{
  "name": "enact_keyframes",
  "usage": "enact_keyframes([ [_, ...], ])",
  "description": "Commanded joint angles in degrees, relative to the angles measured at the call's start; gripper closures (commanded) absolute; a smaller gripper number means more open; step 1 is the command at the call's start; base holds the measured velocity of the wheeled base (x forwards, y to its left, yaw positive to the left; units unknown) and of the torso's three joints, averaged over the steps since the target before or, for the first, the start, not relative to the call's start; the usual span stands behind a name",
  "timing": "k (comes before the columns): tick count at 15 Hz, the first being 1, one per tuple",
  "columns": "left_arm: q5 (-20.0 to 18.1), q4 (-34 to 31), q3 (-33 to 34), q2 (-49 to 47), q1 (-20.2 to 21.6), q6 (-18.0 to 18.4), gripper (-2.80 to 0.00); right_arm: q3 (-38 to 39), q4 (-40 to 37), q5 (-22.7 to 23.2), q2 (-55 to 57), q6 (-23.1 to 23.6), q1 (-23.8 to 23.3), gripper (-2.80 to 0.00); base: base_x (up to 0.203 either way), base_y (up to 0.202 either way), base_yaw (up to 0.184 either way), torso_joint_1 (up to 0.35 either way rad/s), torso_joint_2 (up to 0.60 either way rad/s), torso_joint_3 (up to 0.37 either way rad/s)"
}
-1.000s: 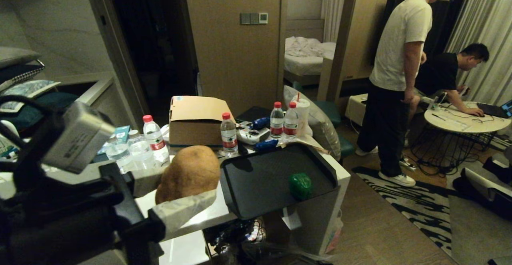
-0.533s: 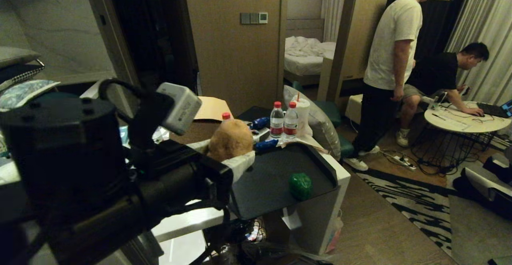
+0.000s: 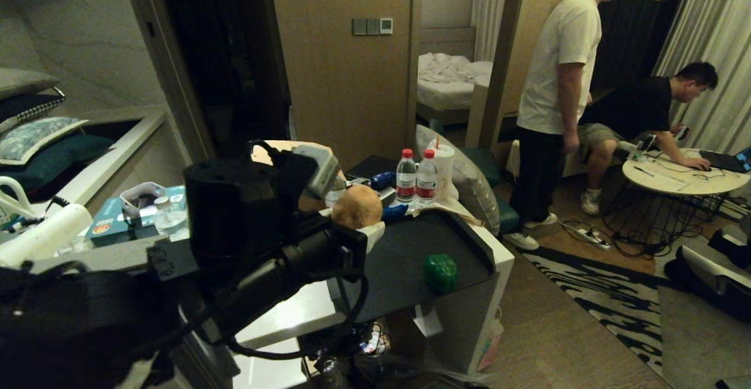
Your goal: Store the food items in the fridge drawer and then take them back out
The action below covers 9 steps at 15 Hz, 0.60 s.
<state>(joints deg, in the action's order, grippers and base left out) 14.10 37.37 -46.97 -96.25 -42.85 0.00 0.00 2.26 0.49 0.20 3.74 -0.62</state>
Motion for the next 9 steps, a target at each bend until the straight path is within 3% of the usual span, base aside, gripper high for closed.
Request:
enact_keyframes([
  [1, 0.07, 3.34, -0.71, -6.16, 0.38, 0.11, 0.0, 0.88, 0.02, 0.04, -0.02, 0.04, 0.01, 0.0, 0.0, 0.0, 0.0, 0.0, 0.0, 0.0],
  [9, 0.7, 12.52, -5.04, -21.23, 2.59, 0.22, 0.0, 0.88, 0.02, -0.05, -0.2, -0.04, 0.01, 0.0, 0.0, 0.0, 0.0, 0.0, 0.0, 0.0],
])
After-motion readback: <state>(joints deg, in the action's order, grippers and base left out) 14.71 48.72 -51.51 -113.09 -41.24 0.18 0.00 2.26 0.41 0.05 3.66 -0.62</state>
